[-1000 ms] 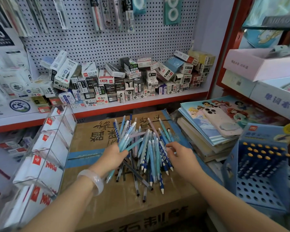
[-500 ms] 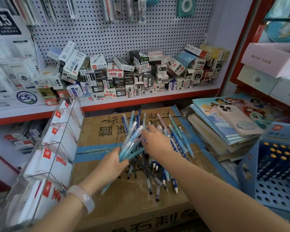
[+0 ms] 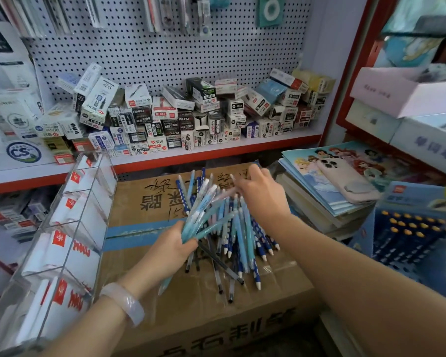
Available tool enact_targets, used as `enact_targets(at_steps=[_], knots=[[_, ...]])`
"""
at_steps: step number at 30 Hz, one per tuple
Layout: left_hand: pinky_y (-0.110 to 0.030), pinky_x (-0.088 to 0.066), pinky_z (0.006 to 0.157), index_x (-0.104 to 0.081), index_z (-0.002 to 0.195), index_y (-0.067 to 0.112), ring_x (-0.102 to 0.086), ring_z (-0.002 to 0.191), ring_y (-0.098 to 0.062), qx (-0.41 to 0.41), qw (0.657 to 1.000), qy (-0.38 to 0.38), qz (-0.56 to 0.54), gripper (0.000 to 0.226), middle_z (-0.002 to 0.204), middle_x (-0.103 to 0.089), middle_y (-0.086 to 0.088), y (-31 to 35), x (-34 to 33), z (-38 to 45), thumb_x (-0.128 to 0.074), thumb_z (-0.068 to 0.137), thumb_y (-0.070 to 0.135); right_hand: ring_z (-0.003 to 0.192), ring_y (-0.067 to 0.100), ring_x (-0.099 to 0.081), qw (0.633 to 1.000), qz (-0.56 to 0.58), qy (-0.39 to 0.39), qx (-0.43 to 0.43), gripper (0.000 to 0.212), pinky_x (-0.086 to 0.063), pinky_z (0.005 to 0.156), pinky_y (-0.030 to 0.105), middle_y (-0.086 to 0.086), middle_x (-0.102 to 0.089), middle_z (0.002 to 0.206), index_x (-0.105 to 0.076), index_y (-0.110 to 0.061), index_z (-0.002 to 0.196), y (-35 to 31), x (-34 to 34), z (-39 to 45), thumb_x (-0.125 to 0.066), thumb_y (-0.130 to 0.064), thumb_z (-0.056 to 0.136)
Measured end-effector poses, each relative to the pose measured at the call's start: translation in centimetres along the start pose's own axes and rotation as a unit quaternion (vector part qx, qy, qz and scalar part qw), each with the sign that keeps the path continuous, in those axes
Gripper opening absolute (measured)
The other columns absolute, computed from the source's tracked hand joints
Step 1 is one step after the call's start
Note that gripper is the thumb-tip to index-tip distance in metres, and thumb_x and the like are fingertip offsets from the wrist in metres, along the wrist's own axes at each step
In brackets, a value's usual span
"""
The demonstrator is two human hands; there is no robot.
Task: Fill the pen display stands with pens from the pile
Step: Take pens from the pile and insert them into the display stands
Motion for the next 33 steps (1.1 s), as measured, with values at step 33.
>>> enact_targets(at_steps=[33], knots=[[-0.020,-0.033,0.039,-0.041,0.105,0.011,-0.035,0.049,-0.012,-0.170,0.908,-0.175,-0.339,0.008,0.066,-0.037,-0.002,36.6,-22.9,-16.3,-0.042,0.097,0.012,0.064,0.019,-0.060,0.795,0.407,0.242,-0.378,0.003,-0.053,0.061,0.032,0.007,-0.070,0.077,-0.057,-0.014,0.092,29.2,24.8,-36.5,-0.058,-0.014,0.090]])
Point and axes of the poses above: each hand's wrist, its own z-axis towards the middle knuckle, its own x-axis out of the back of the hand, y = z × x, the point moved 10 cm from there along z, towards the middle knuckle
